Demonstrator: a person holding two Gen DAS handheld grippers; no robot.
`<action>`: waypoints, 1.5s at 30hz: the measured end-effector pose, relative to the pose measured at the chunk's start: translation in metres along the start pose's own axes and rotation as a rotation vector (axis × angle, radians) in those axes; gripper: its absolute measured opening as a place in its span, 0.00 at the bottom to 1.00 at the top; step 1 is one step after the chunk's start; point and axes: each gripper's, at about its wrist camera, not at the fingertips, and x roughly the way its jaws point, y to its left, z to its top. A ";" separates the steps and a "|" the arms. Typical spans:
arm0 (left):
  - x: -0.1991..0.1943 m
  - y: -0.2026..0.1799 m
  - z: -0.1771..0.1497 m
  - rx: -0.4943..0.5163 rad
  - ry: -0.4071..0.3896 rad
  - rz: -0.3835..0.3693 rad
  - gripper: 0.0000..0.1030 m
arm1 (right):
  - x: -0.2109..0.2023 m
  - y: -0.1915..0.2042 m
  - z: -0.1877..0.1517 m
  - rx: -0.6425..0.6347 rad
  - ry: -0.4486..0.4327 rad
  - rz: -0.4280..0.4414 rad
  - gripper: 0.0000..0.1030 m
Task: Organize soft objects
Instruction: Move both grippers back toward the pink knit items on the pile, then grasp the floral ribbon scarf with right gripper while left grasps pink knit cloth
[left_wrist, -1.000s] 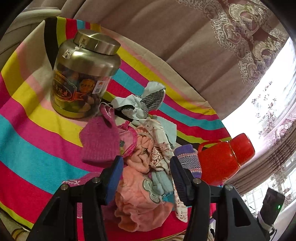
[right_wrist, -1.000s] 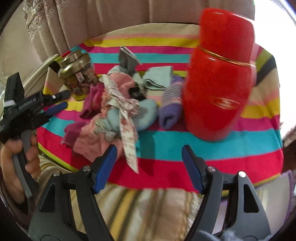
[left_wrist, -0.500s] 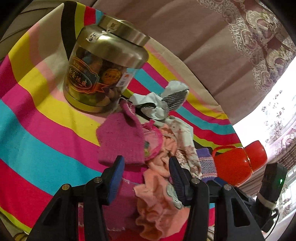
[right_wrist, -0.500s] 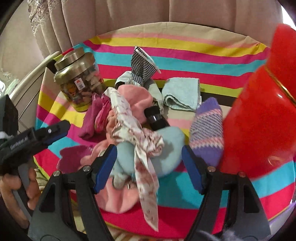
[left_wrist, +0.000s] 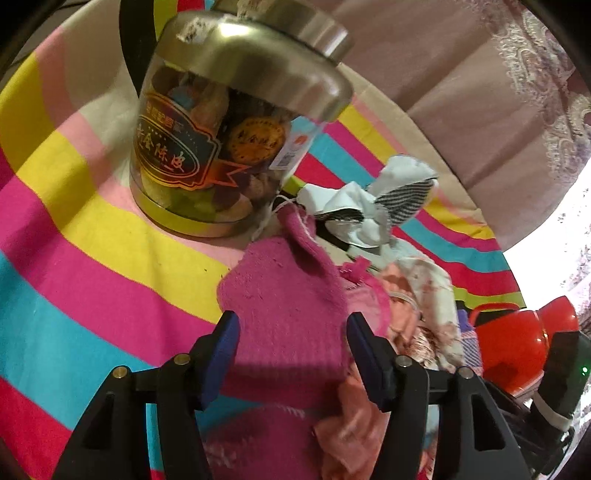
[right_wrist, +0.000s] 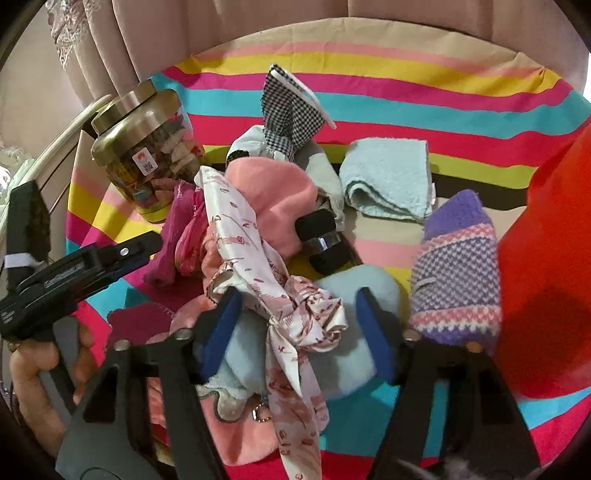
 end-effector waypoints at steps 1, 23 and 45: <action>0.004 0.000 0.001 0.003 0.006 0.002 0.60 | 0.002 0.000 -0.001 0.000 0.008 0.006 0.52; 0.000 -0.004 -0.002 0.047 -0.007 -0.026 0.00 | -0.039 0.010 -0.012 -0.028 -0.087 0.023 0.25; 0.026 -0.013 -0.004 0.170 0.009 0.154 0.11 | -0.144 -0.041 -0.075 0.102 -0.147 -0.083 0.25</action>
